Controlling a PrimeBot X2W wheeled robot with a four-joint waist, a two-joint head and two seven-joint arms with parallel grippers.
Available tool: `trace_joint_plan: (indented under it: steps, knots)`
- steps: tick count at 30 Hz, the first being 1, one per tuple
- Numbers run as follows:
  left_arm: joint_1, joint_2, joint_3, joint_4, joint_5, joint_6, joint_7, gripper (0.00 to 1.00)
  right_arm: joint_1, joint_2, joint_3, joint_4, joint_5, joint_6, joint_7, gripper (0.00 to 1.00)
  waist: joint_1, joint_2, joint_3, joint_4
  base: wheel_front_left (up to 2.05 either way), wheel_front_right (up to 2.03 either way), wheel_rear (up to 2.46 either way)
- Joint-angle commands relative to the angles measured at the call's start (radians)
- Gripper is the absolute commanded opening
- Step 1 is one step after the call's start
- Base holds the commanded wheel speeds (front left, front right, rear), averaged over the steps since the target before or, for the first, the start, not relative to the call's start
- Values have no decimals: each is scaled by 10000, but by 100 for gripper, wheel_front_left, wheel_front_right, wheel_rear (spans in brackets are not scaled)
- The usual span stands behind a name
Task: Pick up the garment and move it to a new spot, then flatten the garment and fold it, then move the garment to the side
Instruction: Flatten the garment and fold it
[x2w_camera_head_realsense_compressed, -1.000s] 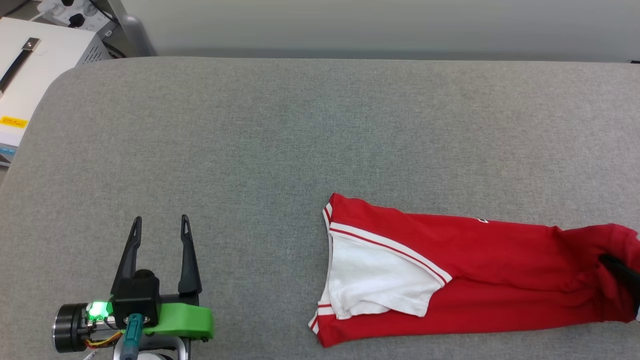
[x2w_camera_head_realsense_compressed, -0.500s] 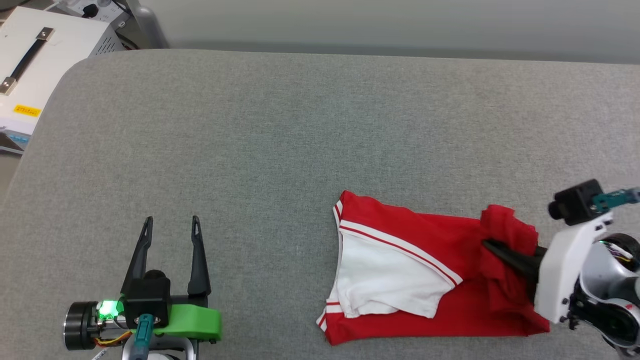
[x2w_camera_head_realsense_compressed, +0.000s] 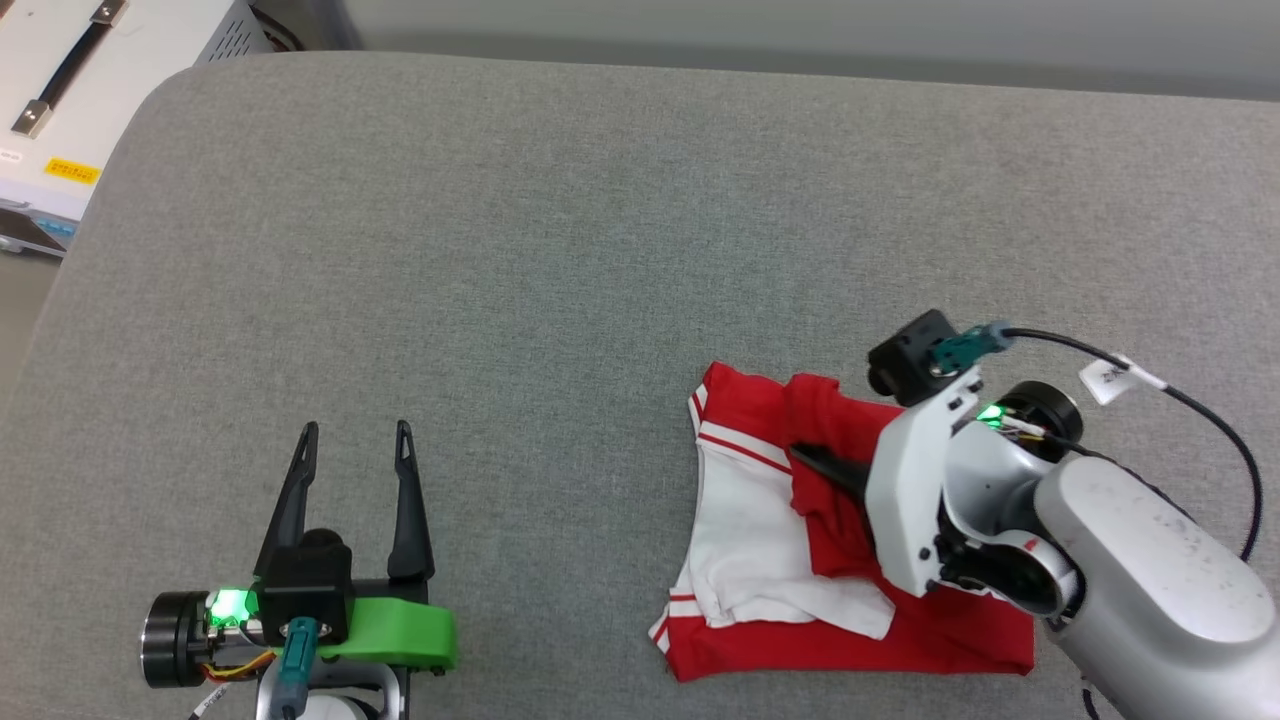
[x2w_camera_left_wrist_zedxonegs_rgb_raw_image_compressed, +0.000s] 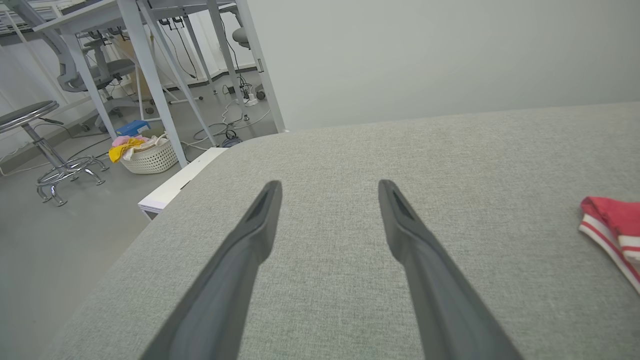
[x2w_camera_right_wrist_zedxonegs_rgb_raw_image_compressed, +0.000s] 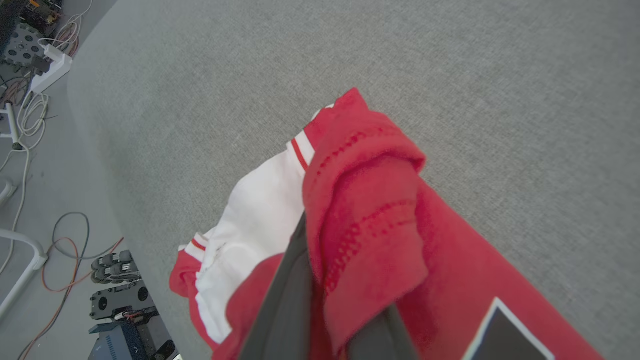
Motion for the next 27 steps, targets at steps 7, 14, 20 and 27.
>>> trace_joint_plan:
  steps: [7, 14, 20, 27]
  knots:
    - [-364, -129, -61, 73, 68, -56, -57, 100, -845, 662, 1583, 1930, -821, -7, -598, 0, -1, 0, 194, 129, 0, 0, 0]
    - [-297, -156, 19, 100, 38, 2, -57, 100, -919, 518, 2024, 2461, -858, -7, -2040, 100, -1, 0, 34, 14, 0, 0, 0]
    - [-111, -90, 127, 122, 30, -6, -57, 100, -513, -168, 1153, 1368, -1165, -7, -3753, 100, -1, 0, -350, -288, 0, 0, 0]
    - [90, -71, 175, -36, 34, -52, -57, 100, 558, -441, -1855, 240, -3372, -7, -5453, 100, -1, 0, -682, -723, 0, 0, 0]
